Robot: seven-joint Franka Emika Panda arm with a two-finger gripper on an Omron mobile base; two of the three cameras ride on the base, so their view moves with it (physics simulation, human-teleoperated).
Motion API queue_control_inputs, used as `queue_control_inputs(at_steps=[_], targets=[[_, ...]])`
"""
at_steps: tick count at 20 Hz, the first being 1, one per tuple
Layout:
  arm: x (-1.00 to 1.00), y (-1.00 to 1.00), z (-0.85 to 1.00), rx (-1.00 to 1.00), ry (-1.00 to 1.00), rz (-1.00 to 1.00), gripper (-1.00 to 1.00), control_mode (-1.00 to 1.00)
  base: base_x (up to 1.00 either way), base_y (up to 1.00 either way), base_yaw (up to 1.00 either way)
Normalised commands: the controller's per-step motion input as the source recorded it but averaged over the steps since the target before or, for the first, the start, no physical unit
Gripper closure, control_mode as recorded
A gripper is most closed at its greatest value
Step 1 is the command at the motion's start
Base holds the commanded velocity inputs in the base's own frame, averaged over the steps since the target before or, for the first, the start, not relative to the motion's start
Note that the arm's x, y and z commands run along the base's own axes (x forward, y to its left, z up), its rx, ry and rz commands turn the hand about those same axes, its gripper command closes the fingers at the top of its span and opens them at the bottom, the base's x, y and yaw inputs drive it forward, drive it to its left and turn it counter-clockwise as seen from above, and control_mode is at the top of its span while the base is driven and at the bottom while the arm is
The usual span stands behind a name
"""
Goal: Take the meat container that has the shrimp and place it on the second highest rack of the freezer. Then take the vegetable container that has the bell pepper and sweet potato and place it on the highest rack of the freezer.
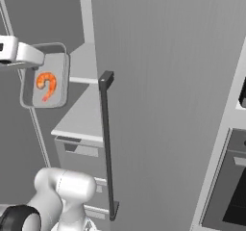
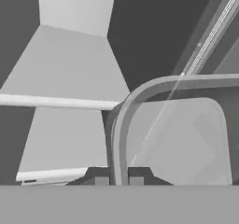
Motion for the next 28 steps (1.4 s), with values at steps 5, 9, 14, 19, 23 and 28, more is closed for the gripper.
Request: queue_control_inputs(at_steps=[5,9,14,19,23,28], targets=[[-0.2,0.0,0.27,-0.03,-0.18,0.34,1.0,-1.0,0.0,0.0,0.0],[-0.35,0.06,-0.09,0.0,-0.06,0.48,1.0,-1.0,0.0,0.0,0.0],[-0.46,0.22,-0.27,-0.01,0.0,0.76,1.0,-1.0,0.0,0.0,0.0],[-0.27,0.06,-0.33,-0.1,0.0,0.91,1.0,-1.0,0.0,0.0,0.0],[0.0,-0.07,-0.51,-0.19,0.0,0.71,1.0,-1.0,0.0,0.0,0.0],[-0.05,0.19,-0.6,-0.46,0.03,0.33,1.0,-1.0,0.0,0.0,0.0]])
